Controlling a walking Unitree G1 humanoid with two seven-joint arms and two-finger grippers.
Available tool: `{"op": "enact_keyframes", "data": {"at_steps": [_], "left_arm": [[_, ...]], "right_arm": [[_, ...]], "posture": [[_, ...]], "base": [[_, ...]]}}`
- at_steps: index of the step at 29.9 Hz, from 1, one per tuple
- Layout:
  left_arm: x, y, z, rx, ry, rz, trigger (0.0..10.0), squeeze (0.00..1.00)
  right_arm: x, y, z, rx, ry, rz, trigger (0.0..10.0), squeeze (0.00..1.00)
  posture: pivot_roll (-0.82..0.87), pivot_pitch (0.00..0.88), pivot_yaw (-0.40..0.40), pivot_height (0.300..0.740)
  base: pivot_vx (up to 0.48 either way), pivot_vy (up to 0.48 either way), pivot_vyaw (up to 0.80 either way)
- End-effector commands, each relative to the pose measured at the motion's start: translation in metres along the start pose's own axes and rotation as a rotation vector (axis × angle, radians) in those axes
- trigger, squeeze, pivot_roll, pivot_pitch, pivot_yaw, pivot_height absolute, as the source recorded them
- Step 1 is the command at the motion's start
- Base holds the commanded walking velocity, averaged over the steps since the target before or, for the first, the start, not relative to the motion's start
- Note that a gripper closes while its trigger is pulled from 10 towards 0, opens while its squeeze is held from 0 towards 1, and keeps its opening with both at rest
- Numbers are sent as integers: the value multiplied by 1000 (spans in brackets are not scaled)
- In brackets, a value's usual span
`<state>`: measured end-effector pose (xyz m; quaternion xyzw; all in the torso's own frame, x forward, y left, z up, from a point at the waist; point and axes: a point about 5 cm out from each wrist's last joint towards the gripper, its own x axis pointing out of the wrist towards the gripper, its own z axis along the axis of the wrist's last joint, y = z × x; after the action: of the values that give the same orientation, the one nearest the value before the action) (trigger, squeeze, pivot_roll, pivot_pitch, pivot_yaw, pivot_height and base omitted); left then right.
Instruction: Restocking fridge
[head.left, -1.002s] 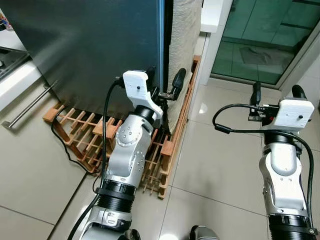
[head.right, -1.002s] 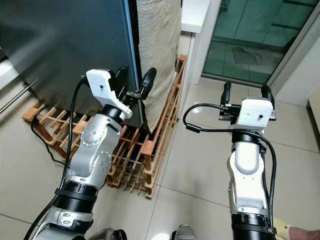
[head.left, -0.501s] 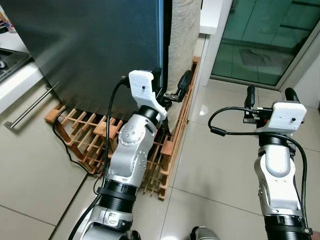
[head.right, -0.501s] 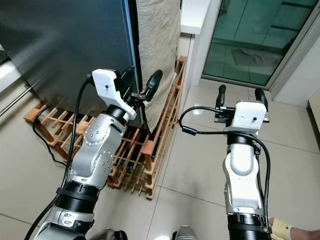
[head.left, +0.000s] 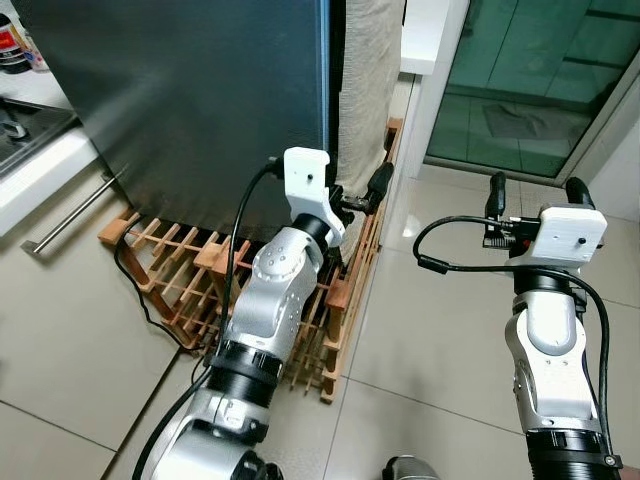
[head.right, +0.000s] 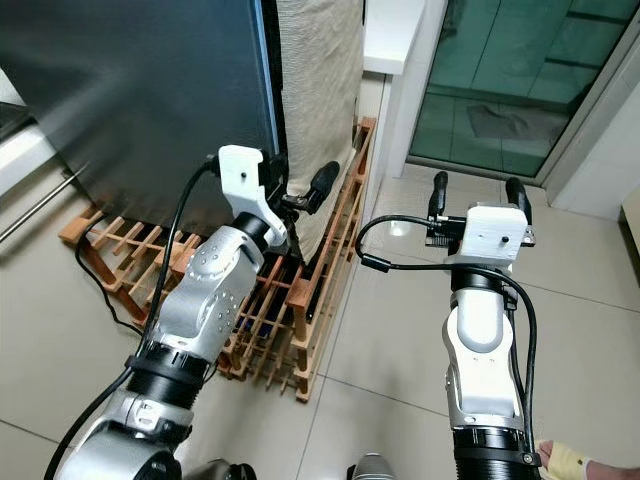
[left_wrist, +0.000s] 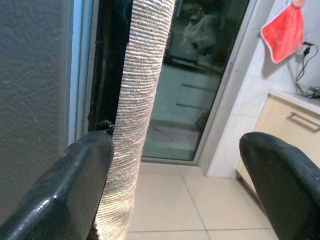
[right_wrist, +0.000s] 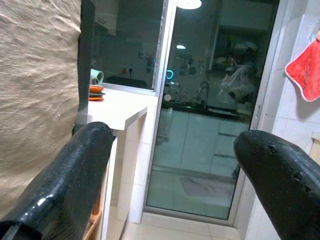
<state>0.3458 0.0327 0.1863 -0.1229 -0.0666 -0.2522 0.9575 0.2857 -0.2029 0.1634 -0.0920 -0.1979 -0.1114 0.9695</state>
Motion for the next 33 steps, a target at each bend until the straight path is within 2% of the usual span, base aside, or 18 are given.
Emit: {"op": "enact_keyframes", "data": {"at_steps": [1, 8, 9, 11, 16, 18, 19, 20, 21, 22, 24, 25, 26, 27, 28, 30, 33], "left_arm": [[16, -21, 10, -50, -24, -28, 10000, 0], [25, -31, 13, -126, -13, -37, 10000, 0], [31, -28, 14, -205, 14, -6, 10000, 0], [35, -24, 13, -290, 37, 37, 10000, 0], [36, -22, 15, -263, 33, 48, 10000, 0], [32, -17, 20, -154, -5, 37, 10000, 0], [32, -17, 20, -154, -5, 37, 10000, 0], [29, -15, 23, -81, -26, 26, 10000, 0], [18, -9, 31, -31, -78, 5, 10000, 0], [18, -9, 31, -31, -78, 5, 10000, 0], [-12, 11, 35, 17, -117, 21, 10000, 0], [-12, 11, 35, 17, -117, 21, 10000, 0], [-24, 19, 35, 38, -121, 50, 10000, 0], [-44, 31, 36, 98, -157, 99, 10000, 0], [-51, 36, 36, 142, -170, 124, 10000, 0], [-59, 45, 31, 172, -176, 186, 10000, 0], [-61, 57, 26, 171, -184, 300, 10000, 0]], "right_arm": [[-2, -2, 3, -4, -13, -9, 10000, 216], [-6, -6, 7, -14, -16, -14, 10000, 220], [-6, -6, 10, -15, -22, -15, 10000, 220], [-6, -7, 11, -17, -26, -20, 10000, 216], [-6, -7, 16, -13, -35, -28, 10000, 220], [-7, -4, 24, -1, -55, -29, 10000, 220], [-7, -4, 24, -1, -55, -29, 10000, 220], [-7, -3, 28, 3, -67, -30, 10000, 220], [-10, -1, 41, 3, -103, -24, 10000, 220], [-10, -1, 41, 3, -103, -24, 10000, 220], [-20, -2, 49, -5, -122, -16, 10000, 220], [-20, -2, 49, -5, -122, -16, 10000, 220], [-24, -3, 48, -7, -114, -15, 10000, 220], [-30, -5, 42, -10, -81, -19, 10000, 220], [-32, -7, 37, -10, -61, -24, 10000, 220], [-33, -11, 28, -6, -24, -35, 10000, 216], [-30, -12, 18, -3, 10, -28, 10000, 220]], "posture": [[-223, 39, 60, 732], [-241, 53, 67, 732], [-248, 50, 68, 732], [-254, 44, 69, 732], [-256, 49, 83, 732], [-256, 64, 92, 732], [-256, 64, 92, 732], [-258, 65, 94, 732], [-260, 76, 103, 732], [-260, 76, 103, 732], [-252, 84, 106, 732], [-252, 84, 106, 732], [-246, 90, 101, 732], [-237, 92, 88, 732], [-226, 90, 76, 732], [-216, 89, 65, 732], [-202, 85, 49, 732]], "base": [[0, 0, 0], [0, 0, 0], [0, 0, 0], [0, 0, 0], [0, 0, 0], [0, 0, 0], [0, 0, 0], [0, 0, 0], [0, 0, 0], [0, 0, 0], [0, 0, 0], [0, 0, 0], [0, 0, 0], [0, 0, 0], [0, 0, 0], [0, 0, 0], [0, 0, 0]]}}
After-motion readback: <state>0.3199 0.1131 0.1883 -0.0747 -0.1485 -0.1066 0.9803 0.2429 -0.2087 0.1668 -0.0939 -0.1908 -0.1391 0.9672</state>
